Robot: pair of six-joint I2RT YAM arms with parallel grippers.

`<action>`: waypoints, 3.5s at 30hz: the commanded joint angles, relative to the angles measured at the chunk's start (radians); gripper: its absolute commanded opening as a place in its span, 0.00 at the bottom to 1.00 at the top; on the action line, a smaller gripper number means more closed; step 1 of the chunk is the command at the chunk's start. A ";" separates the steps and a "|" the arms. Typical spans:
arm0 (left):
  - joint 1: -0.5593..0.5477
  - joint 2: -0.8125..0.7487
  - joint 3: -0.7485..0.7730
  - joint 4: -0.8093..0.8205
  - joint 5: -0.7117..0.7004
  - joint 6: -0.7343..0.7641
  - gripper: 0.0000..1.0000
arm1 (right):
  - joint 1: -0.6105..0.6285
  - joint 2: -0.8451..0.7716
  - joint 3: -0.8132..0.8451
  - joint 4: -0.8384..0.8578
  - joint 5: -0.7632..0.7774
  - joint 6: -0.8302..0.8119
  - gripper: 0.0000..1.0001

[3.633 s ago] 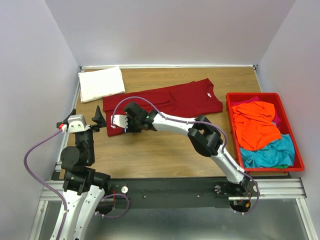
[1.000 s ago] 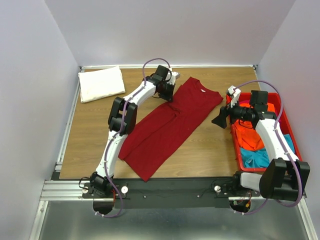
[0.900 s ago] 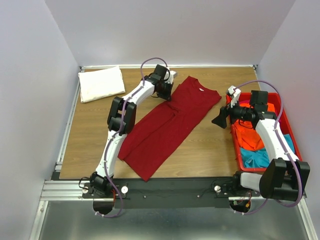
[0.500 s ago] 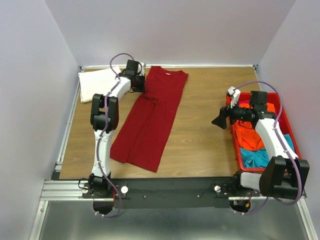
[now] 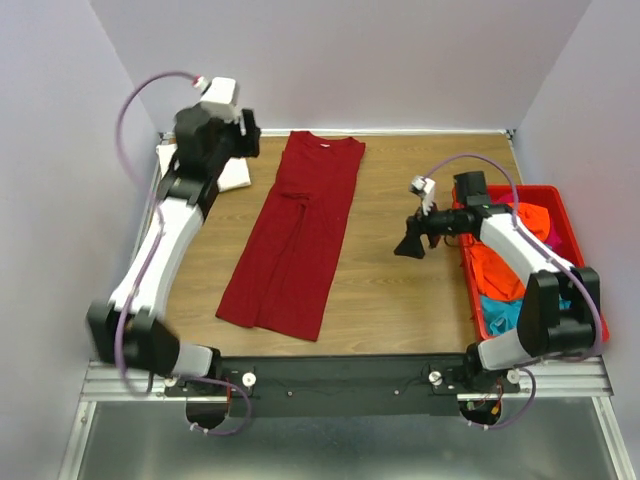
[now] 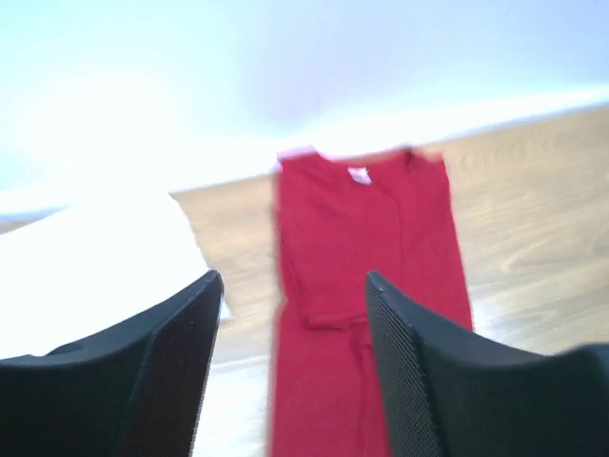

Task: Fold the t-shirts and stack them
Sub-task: Fold the tshirt

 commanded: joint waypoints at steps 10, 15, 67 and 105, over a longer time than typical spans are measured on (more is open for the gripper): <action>0.012 -0.909 -0.835 0.286 -0.245 0.111 0.96 | 0.320 0.480 0.369 0.248 0.329 0.716 0.79; 0.009 -1.080 -0.912 0.292 -0.273 0.121 0.96 | 0.350 0.572 0.404 0.325 0.442 0.899 0.79; -0.239 -0.896 -0.973 0.464 0.290 0.372 0.91 | 0.044 0.336 0.523 -0.513 0.175 -0.226 0.67; -0.811 -0.678 -1.031 -0.109 0.204 1.097 0.92 | 0.857 -0.158 -0.424 0.214 0.715 -0.231 0.61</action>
